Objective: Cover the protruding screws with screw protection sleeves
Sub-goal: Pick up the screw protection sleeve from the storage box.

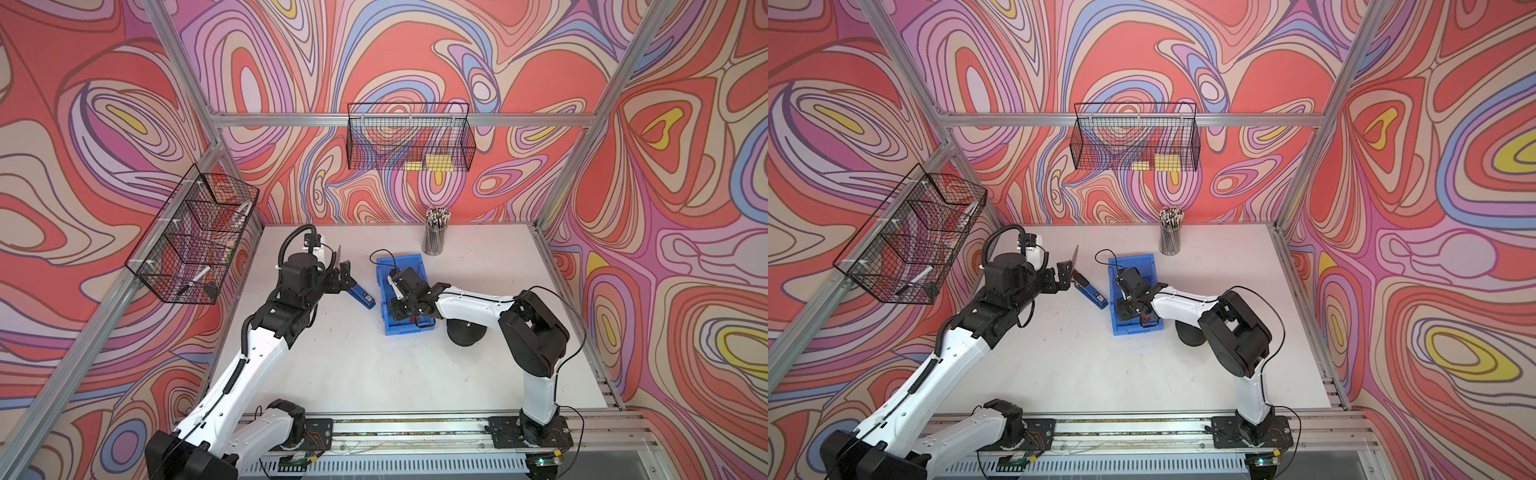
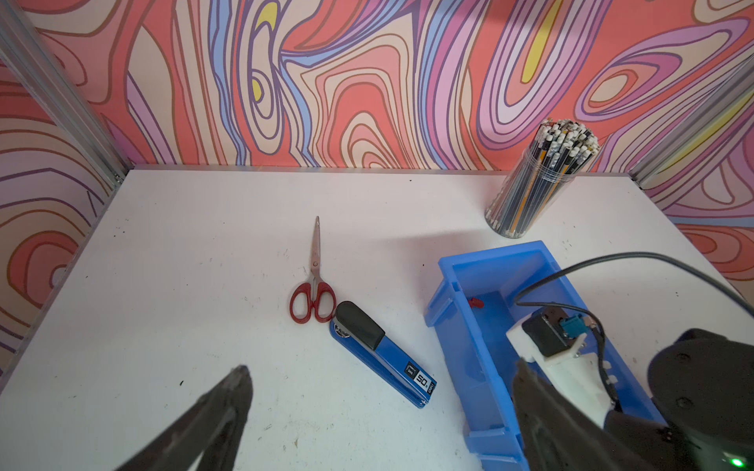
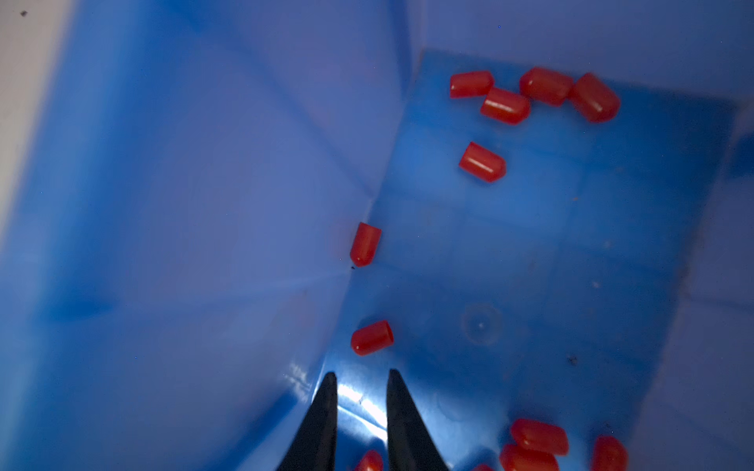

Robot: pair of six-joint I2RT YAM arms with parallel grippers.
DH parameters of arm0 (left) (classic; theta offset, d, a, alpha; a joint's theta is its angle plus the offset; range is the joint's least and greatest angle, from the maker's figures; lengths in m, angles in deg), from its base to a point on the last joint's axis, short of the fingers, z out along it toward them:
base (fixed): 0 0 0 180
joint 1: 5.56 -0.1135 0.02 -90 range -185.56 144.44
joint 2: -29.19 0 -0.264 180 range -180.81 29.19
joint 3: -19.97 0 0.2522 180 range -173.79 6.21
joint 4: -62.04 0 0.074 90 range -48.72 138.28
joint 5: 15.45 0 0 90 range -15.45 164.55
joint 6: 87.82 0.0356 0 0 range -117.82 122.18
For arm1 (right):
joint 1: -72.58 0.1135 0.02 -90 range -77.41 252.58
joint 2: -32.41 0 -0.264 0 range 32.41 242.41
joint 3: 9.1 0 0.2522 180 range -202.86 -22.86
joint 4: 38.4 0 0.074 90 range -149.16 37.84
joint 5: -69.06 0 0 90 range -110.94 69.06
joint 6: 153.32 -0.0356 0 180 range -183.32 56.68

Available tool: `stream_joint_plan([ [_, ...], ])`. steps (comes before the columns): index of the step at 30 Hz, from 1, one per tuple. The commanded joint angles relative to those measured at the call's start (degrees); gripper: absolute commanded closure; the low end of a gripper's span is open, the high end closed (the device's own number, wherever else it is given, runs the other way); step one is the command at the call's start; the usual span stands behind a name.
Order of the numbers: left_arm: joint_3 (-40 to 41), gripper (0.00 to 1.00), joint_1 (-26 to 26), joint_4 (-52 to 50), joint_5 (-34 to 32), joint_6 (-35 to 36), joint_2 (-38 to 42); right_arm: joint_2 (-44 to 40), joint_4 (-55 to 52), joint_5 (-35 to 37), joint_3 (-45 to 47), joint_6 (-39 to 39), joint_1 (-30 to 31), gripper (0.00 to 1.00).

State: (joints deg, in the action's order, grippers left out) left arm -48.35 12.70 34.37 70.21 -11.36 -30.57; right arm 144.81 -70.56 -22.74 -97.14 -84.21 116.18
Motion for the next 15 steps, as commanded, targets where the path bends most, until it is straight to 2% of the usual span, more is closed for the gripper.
stream_joint_plan([
  [1,-0.81,0.01,-0.62,0.90,0.89,-0.77,-0.09,1.48,1.12,0.13,-1.08,-0.89,0.17,0.76],
  [15,-0.91,0.01,-1.38,1.08,2.36,-1.40,-0.45,3.69,2.13,0.54,-1.75,-1.25,0.14,0.70],
])
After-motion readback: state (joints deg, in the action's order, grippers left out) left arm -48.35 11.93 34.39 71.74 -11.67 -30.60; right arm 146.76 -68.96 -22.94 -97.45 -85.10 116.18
